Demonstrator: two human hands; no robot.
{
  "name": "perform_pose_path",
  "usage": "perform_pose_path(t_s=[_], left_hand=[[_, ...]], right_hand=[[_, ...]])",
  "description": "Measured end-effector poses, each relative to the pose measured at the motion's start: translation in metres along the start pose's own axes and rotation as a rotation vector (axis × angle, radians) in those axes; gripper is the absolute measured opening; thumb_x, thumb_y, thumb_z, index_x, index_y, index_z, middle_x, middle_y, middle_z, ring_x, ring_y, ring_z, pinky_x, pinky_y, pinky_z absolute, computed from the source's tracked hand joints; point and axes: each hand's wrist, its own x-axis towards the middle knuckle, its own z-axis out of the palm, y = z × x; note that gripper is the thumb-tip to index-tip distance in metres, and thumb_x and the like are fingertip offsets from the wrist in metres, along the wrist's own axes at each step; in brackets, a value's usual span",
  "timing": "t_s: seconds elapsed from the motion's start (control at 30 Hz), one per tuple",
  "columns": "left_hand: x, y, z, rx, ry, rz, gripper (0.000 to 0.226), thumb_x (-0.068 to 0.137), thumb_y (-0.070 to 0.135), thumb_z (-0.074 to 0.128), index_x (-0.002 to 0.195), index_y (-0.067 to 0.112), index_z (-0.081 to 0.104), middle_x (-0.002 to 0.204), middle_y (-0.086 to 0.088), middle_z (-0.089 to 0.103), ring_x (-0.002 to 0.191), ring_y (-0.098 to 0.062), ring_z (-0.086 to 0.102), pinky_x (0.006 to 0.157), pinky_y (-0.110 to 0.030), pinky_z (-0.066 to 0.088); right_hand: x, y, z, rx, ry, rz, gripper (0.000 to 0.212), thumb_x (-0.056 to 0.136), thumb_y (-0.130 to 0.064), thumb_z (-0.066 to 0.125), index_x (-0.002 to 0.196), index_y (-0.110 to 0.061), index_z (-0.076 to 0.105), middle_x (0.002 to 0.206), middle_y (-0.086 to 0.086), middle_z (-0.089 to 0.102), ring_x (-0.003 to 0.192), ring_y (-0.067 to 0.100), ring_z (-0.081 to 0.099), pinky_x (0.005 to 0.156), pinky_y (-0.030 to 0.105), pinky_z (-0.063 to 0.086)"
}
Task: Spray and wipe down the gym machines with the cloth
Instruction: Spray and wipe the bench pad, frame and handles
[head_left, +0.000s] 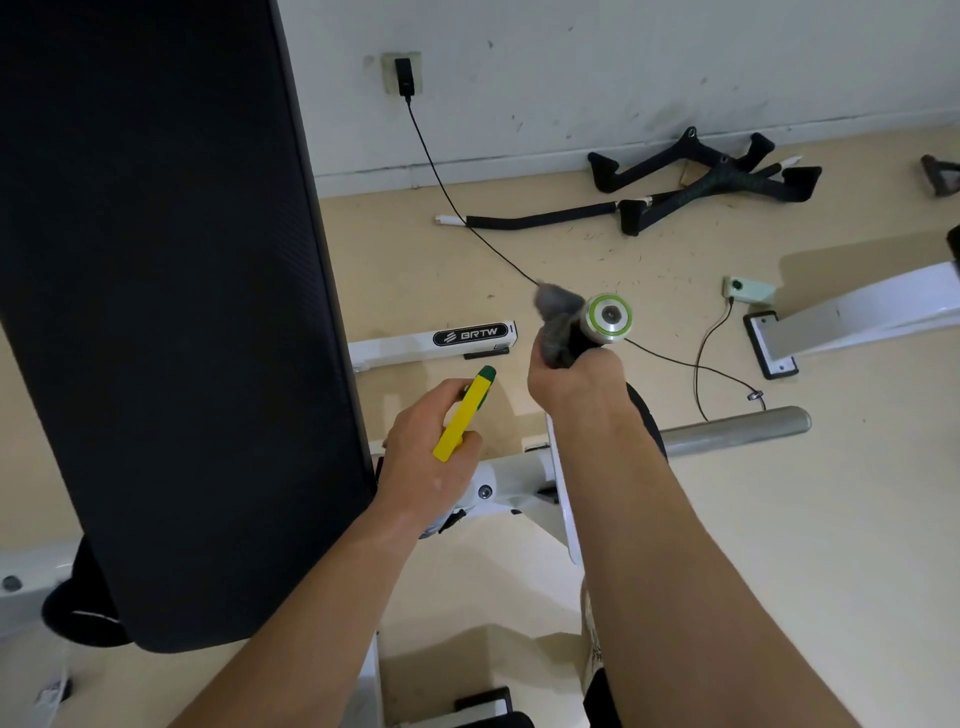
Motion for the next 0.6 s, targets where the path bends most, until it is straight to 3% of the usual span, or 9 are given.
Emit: perform_pose_path(t_s=[0.07,0.13,0.2,0.23,0.27,0.33,0.37,0.47,0.6], left_hand=[[-0.003,0.004,-0.002,-0.01,-0.007,0.008,0.045,0.078,0.009,0.052,0.104,0.044,0.063,0.093,0.0,0.067,0.07,-0.034,0.064,0.065,-0.058,0.056],[-0.004,0.006,-0.005,-0.011,-0.012,0.01,0.046,0.078,0.008,0.052,0.103,0.044,0.063,0.093,-0.003,0.067,0.071,-0.036,0.063,0.065,-0.057,0.056],[-0.006,0.01,-0.012,0.002,-0.011,0.007,0.046,0.078,0.008,0.052,0.101,0.046,0.062,0.091,-0.001,0.067,0.07,-0.034,0.063,0.065,-0.056,0.055],[-0.008,0.012,-0.016,0.006,-0.008,0.012,0.046,0.078,0.007,0.052,0.1,0.047,0.063,0.088,0.001,0.067,0.068,-0.031,0.063,0.064,-0.055,0.055],[-0.01,0.015,-0.021,0.009,0.003,0.019,0.046,0.079,0.007,0.053,0.1,0.047,0.063,0.085,0.004,0.066,0.066,-0.028,0.062,0.064,-0.054,0.055],[-0.014,0.018,-0.031,0.0,0.031,0.022,0.046,0.082,0.001,0.055,0.102,0.041,0.064,0.075,0.005,0.062,0.062,-0.024,0.058,0.061,-0.05,0.054],[-0.017,0.021,-0.038,-0.017,0.048,0.016,0.044,0.082,-0.003,0.055,0.102,0.036,0.065,0.07,0.002,0.059,0.061,-0.027,0.055,0.059,-0.05,0.053],[-0.028,0.023,-0.065,-0.058,0.094,-0.002,0.038,0.081,-0.007,0.054,0.1,0.024,0.066,0.069,-0.011,0.056,0.063,-0.036,0.052,0.058,-0.051,0.049],[-0.05,0.01,-0.119,-0.084,0.222,-0.04,0.037,0.079,-0.001,0.058,0.094,0.032,0.064,0.071,0.003,0.063,0.063,-0.02,0.062,0.057,-0.027,0.051]], right_hand=[[0.004,-0.013,0.0,0.145,-0.003,0.035,0.012,0.1,-0.008,0.045,0.094,-0.008,0.055,0.108,0.015,0.062,0.13,0.022,0.052,0.098,0.033,0.048],[-0.007,-0.023,0.001,0.263,0.028,0.095,0.021,0.103,-0.011,0.043,0.108,-0.011,0.063,0.122,0.007,0.065,0.127,0.022,0.055,0.093,0.032,0.05],[-0.023,-0.024,-0.004,0.12,-0.065,0.009,0.026,0.104,-0.014,0.044,0.12,-0.005,0.063,0.119,0.008,0.066,0.126,0.026,0.056,0.1,0.034,0.049],[-0.033,-0.026,-0.004,0.044,-0.065,-0.047,0.027,0.104,-0.015,0.045,0.117,-0.001,0.064,0.112,0.01,0.068,0.123,0.03,0.058,0.101,0.038,0.05],[-0.043,-0.025,-0.006,0.055,-0.055,-0.1,0.026,0.104,-0.015,0.046,0.111,0.001,0.065,0.106,0.011,0.07,0.12,0.032,0.061,0.099,0.042,0.052],[-0.057,-0.017,-0.012,0.221,-0.155,-0.091,0.025,0.103,-0.008,0.043,0.108,-0.001,0.067,0.108,0.012,0.072,0.114,0.027,0.066,0.092,0.037,0.057],[-0.064,-0.012,-0.013,0.314,-0.192,-0.048,0.027,0.103,-0.006,0.042,0.107,-0.003,0.068,0.107,0.012,0.074,0.106,0.023,0.07,0.086,0.033,0.059],[-0.089,0.025,-0.017,0.22,-0.206,0.015,0.024,0.103,-0.015,0.048,0.109,-0.009,0.07,0.102,0.008,0.077,0.089,0.02,0.075,0.079,0.034,0.062],[-0.109,0.092,0.002,0.057,-0.39,0.233,0.039,0.1,-0.035,0.047,0.125,-0.011,0.064,0.125,0.016,0.068,0.108,0.031,0.069,0.092,0.043,0.056]])
